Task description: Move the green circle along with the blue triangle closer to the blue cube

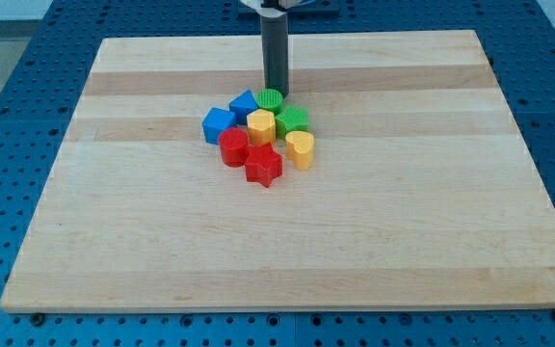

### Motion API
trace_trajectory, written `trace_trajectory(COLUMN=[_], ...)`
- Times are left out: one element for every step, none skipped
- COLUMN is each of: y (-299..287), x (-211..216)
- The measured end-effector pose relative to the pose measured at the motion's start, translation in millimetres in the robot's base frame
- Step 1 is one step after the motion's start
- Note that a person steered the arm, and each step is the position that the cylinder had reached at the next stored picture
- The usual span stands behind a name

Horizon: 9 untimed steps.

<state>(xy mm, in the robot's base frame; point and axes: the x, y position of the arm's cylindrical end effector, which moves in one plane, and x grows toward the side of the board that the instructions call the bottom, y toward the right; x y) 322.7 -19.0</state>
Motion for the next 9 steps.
trace_trajectory(y=[-0.2, -0.7, -1.4, -3.1, -3.1, -3.9, -4.3, -4.3, -8.1], x=[0.0, 1.2, 1.4, 1.4, 1.4, 1.4, 2.6, 2.8, 1.6])
